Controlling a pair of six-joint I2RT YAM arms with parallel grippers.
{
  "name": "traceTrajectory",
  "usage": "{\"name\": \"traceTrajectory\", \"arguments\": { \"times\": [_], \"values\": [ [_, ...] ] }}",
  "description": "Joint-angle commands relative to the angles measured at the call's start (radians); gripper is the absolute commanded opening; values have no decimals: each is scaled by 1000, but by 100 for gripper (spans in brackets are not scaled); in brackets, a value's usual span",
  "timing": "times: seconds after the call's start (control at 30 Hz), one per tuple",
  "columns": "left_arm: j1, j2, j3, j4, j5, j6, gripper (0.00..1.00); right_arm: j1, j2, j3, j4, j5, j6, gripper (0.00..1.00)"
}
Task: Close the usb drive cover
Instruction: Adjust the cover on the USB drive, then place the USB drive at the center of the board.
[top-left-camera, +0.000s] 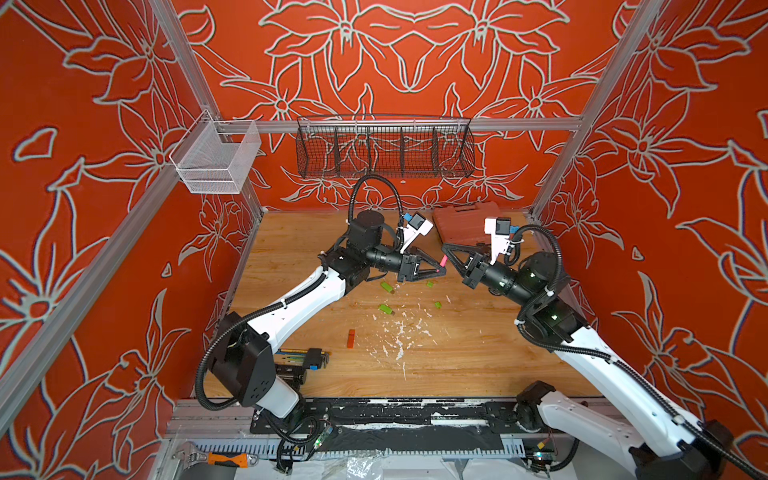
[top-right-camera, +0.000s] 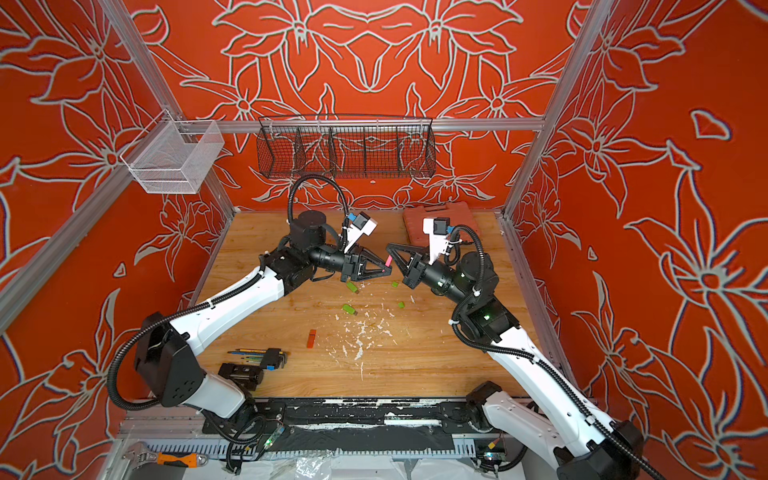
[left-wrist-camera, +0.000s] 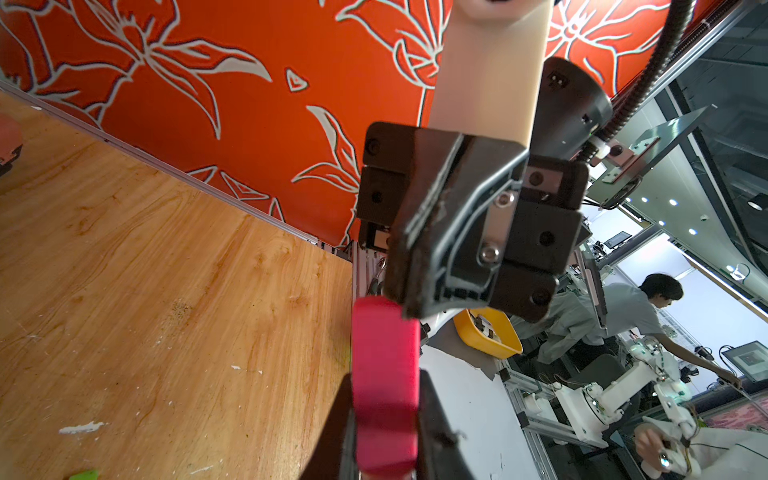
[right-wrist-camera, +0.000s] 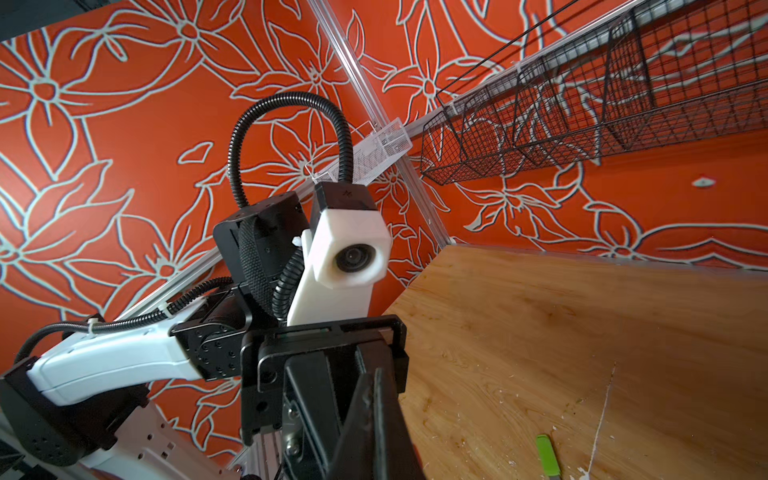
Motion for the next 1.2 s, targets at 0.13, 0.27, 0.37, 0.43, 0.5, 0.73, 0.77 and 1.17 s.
{"name": "traceTrajectory", "arguments": {
  "times": [0.13,0.27,0.37,0.43,0.5,0.73,0.77,1.17],
  "values": [
    [-21,-76,42,-230,-89,198,0,-34,-129,87,-556,153,-139,45],
    [-21,-160,-186,-359,-304,135,0,-83,-133,158,-642,227,-199,59],
    [-27,-173,-340,-456,-653,21,0,-83,-103,117,-630,200,-193,60],
    [-33,-134,-410,-532,-864,-76,0,-82,-90,69,-599,179,-168,61],
    [-49,-102,-481,-540,-951,-145,0,-81,-80,29,-575,162,-156,61],
    [-84,-157,-626,-529,-1143,-339,0,-81,-125,-43,-556,177,-127,62],
    [-84,-160,-629,-537,-1148,-334,1,-81,-133,-49,-557,182,-124,63],
    [-84,-99,-596,-582,-1187,-297,53,-81,-195,-74,-579,211,-117,63]
  ]
}}
